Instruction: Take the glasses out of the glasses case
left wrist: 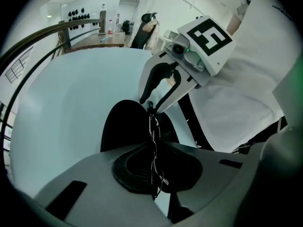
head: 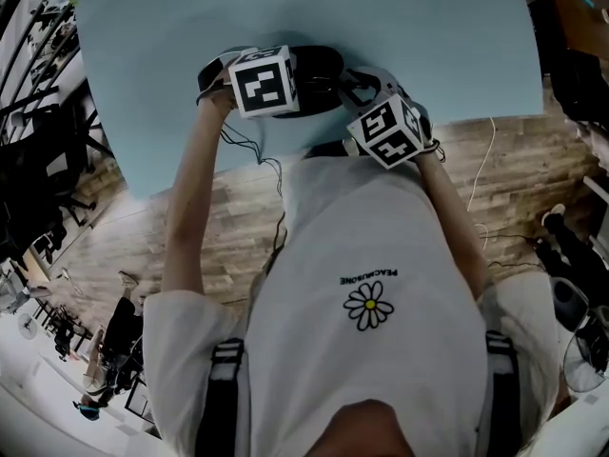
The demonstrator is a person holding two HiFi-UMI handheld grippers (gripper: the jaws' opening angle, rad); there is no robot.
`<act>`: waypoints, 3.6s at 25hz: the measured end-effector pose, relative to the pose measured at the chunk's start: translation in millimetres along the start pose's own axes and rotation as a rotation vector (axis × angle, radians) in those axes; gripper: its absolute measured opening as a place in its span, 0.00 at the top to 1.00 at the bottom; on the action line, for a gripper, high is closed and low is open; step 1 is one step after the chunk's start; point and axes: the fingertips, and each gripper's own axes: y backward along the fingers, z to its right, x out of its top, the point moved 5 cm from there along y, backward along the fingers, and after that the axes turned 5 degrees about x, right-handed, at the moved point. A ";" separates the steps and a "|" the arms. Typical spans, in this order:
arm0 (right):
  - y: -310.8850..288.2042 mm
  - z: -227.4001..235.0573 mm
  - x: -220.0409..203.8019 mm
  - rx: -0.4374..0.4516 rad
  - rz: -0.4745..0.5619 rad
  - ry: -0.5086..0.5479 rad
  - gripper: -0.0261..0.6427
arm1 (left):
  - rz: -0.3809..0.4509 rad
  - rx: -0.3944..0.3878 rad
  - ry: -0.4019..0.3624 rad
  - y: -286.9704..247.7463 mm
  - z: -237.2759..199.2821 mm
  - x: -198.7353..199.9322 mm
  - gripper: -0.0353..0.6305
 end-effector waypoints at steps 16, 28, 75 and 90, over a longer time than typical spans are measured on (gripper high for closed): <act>12.7 35.8 1.6 -0.176 0.007 -0.042 0.90 | 0.048 0.027 0.059 7.2 -5.8 -5.2 0.89; 44.9 58.0 42.9 -0.264 0.152 -0.020 0.90 | 0.223 0.252 0.110 66.2 -31.8 19.1 0.89; 215.3 58.4 190.4 -0.511 0.988 0.108 0.92 | 1.243 1.727 0.640 316.2 50.8 42.9 0.89; 214.4 59.8 177.9 -0.510 0.962 0.038 0.95 | 1.199 1.751 0.670 303.6 55.6 25.0 0.89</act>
